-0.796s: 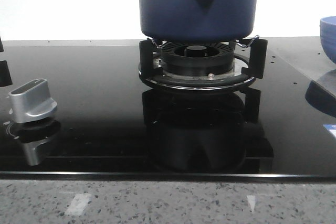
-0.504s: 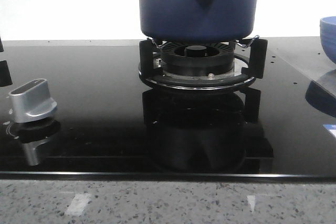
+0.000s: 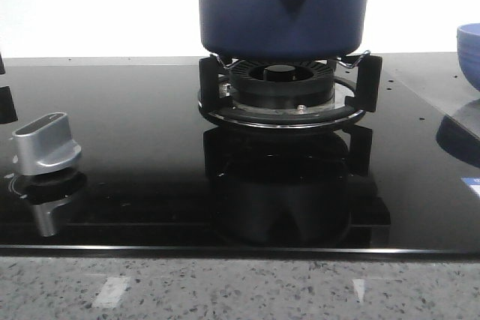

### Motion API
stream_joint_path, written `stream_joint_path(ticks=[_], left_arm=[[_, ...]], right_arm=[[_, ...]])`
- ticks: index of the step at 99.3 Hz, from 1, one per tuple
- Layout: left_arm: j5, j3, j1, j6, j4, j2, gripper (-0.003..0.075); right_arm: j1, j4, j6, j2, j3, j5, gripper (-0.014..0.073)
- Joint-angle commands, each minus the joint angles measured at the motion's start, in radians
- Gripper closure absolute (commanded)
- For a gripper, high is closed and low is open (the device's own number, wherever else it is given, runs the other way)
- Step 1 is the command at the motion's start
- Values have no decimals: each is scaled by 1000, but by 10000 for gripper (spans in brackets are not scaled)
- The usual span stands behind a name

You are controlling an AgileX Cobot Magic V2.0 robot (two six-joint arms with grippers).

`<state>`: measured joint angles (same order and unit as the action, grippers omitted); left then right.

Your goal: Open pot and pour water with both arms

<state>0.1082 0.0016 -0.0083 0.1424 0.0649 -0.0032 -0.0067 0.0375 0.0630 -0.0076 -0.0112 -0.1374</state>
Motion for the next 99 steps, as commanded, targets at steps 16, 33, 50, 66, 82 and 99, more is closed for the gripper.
stream_joint_path(ticks=[16,33,50,66,82,99], left_arm=[[-83,31,-5,8,-1,-27,741],[-108,31,-5,8,-19,-27,741],[-108,31,-5,8,-246,-27,741],[-108,31,-5,8,-517,-27,741],[-108,31,-5,8,-645,-27,741],[-102,24,-5,8,-725,-27,741]], right_arm=[[-7,3,-3,-22,-25,84,639],[-7,2,-3,-22,-25,84,639],[-7,-87,-3,-22,-25,92,639],[-7,-196,-3,-22,-25,137,639],[-7,-351,-3,-22,-25,204,639],[-7,-505,-3,-22,-25,228,639]])
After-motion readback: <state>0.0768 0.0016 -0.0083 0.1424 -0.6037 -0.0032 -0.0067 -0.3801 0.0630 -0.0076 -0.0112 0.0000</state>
